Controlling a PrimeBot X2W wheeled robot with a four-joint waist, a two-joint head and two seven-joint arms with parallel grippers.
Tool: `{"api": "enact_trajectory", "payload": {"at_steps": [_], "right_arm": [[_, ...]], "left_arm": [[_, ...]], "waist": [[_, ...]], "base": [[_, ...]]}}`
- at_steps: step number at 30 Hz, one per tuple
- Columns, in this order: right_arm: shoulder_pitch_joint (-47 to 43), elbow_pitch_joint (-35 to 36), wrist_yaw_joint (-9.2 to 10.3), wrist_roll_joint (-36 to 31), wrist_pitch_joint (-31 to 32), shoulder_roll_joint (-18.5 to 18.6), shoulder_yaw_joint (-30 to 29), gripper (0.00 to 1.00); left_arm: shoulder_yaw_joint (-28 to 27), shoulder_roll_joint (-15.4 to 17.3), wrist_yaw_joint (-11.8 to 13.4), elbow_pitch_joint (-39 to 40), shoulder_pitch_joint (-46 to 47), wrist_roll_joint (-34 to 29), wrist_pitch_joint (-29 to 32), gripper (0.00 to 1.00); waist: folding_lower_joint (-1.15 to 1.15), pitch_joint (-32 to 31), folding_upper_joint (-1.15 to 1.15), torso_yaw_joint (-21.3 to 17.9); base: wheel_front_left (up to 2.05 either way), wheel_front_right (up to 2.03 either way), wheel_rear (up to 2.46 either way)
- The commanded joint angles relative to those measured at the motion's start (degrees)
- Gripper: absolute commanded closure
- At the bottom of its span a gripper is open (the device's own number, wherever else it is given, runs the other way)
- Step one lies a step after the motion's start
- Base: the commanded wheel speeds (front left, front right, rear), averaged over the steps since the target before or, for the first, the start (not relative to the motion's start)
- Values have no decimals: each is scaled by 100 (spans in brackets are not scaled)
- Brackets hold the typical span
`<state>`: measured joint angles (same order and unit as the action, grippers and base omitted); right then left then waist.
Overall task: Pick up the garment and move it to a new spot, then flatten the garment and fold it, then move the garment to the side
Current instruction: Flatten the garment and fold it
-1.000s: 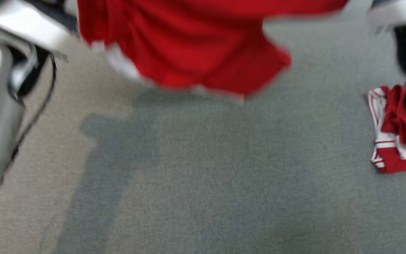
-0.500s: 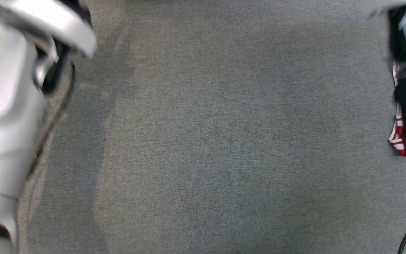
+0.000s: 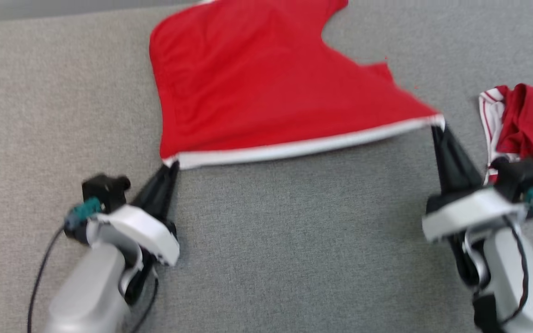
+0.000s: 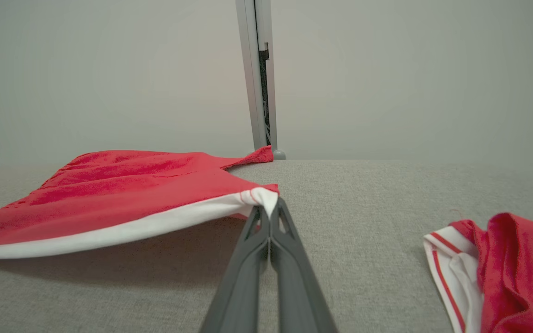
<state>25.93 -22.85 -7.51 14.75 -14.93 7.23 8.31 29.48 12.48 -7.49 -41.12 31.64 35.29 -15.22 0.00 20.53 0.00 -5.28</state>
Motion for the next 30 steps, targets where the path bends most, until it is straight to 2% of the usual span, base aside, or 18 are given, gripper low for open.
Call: {"api": "enact_trajectory", "payload": {"at_steps": [1,8,16,30], "right_arm": [[-251,63,4,52,-37,12,-31,100],[-1427,198,5,-12,-37,-87,-122,100],[-2486,120,4,-127,-36,-112,148,100],[-3737,292,3,-68,-34,2,266,100]], "left_arm": [[-84,-16,1,-53,-363,-19,20,100],[-413,-177,1,101,-1413,-68,19,100],[-442,-269,1,336,-2569,-210,12,100],[-541,-251,1,941,-3796,-425,8,100]], "waist": [[0,-258,0,-21],[0,-1060,0,-68],[0,-1991,0,-45],[0,-2542,0,194]], "base": [[0,0,0],[0,0,0],[0,0,0],[0,0,0]]}}
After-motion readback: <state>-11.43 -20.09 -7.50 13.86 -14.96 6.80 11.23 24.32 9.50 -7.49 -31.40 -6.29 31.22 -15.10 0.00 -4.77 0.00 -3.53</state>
